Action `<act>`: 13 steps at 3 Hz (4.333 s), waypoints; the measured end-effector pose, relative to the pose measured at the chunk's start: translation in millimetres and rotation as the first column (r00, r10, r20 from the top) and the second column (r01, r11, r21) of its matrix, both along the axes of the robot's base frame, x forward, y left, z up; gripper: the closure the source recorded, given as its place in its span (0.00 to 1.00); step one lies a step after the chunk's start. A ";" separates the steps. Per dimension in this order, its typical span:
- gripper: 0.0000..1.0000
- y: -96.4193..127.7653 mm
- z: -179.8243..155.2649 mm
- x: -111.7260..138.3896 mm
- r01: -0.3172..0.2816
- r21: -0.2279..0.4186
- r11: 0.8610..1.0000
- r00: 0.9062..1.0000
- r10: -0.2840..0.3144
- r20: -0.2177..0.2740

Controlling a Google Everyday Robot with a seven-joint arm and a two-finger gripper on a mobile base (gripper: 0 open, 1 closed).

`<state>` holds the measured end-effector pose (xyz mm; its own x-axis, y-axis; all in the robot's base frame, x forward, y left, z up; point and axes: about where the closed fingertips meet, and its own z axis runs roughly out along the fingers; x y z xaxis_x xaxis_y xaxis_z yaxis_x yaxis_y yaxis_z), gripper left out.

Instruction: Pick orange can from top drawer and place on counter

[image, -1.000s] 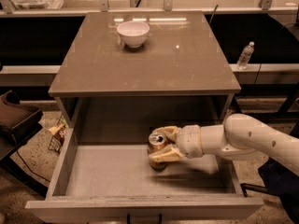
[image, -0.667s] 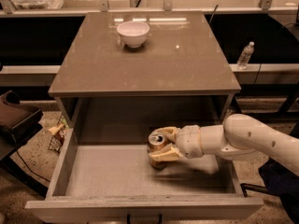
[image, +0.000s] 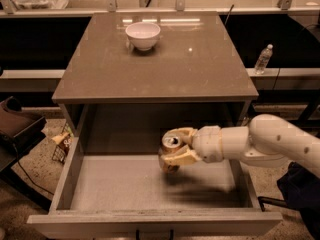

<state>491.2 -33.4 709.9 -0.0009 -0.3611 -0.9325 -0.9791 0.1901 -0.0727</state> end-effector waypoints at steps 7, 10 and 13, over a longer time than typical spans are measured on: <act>1.00 -70.1 205.2 231.1 0.322 -0.007 0.947 0.946 -0.322 0.029; 0.52 -79.6 181.0 242.9 0.340 0.003 0.940 0.939 -0.340 0.061; 0.00 -71.3 178.3 243.5 0.329 0.003 0.944 0.943 -0.328 0.056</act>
Offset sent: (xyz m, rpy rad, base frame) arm 0.0749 -0.0692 0.1967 0.0590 0.1159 -0.2339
